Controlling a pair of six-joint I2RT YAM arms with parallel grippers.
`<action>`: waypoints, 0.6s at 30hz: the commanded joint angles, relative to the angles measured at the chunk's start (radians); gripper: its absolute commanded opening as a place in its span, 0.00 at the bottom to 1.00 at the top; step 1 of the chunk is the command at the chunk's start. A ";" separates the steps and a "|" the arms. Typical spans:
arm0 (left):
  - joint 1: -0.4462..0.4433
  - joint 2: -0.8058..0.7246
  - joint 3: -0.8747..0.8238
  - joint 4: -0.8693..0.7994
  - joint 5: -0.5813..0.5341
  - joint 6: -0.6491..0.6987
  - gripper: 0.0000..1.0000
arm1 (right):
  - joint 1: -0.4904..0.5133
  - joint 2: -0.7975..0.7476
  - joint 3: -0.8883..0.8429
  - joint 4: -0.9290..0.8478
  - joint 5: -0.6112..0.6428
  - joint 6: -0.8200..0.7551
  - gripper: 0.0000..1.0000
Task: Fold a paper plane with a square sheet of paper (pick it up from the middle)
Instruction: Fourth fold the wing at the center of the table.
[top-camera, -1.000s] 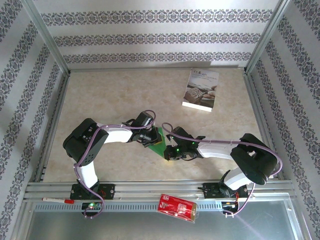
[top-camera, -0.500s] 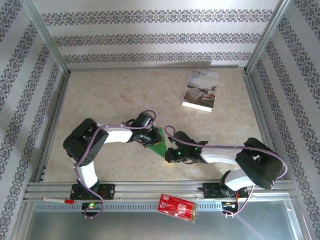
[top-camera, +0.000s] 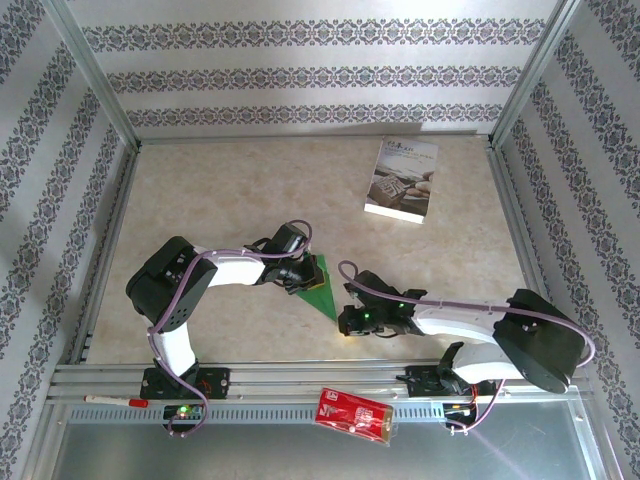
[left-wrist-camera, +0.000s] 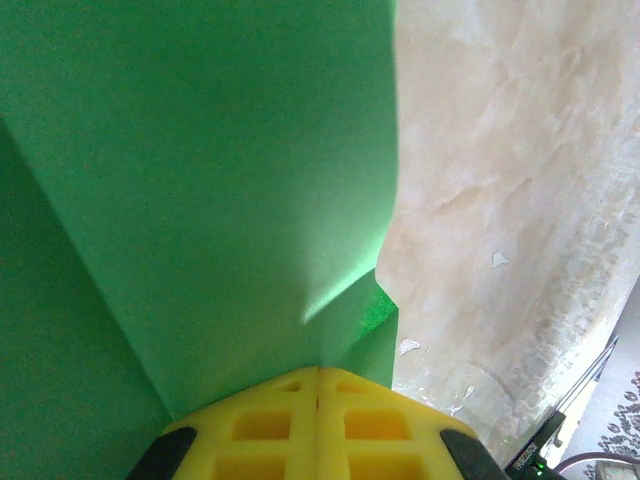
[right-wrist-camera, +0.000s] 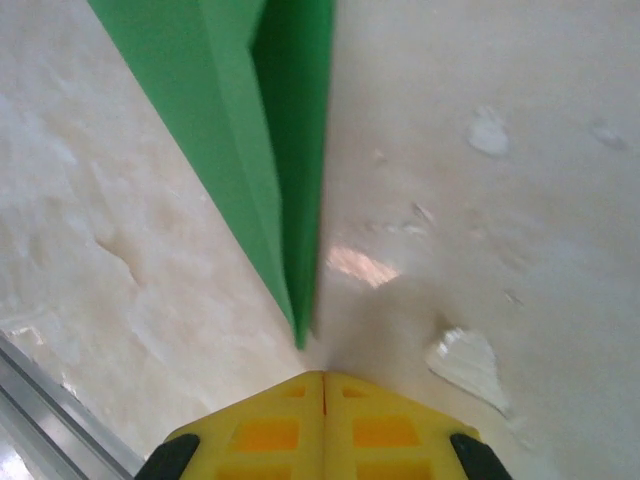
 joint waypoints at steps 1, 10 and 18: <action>0.000 0.058 -0.025 -0.101 -0.115 0.020 0.00 | -0.038 -0.034 0.046 -0.062 -0.042 -0.013 0.04; 0.000 0.059 -0.025 -0.100 -0.110 0.019 0.00 | -0.061 0.120 0.200 0.016 -0.085 -0.053 0.04; 0.000 0.064 -0.019 -0.107 -0.105 0.024 0.00 | -0.067 0.265 0.289 0.033 -0.102 -0.099 0.04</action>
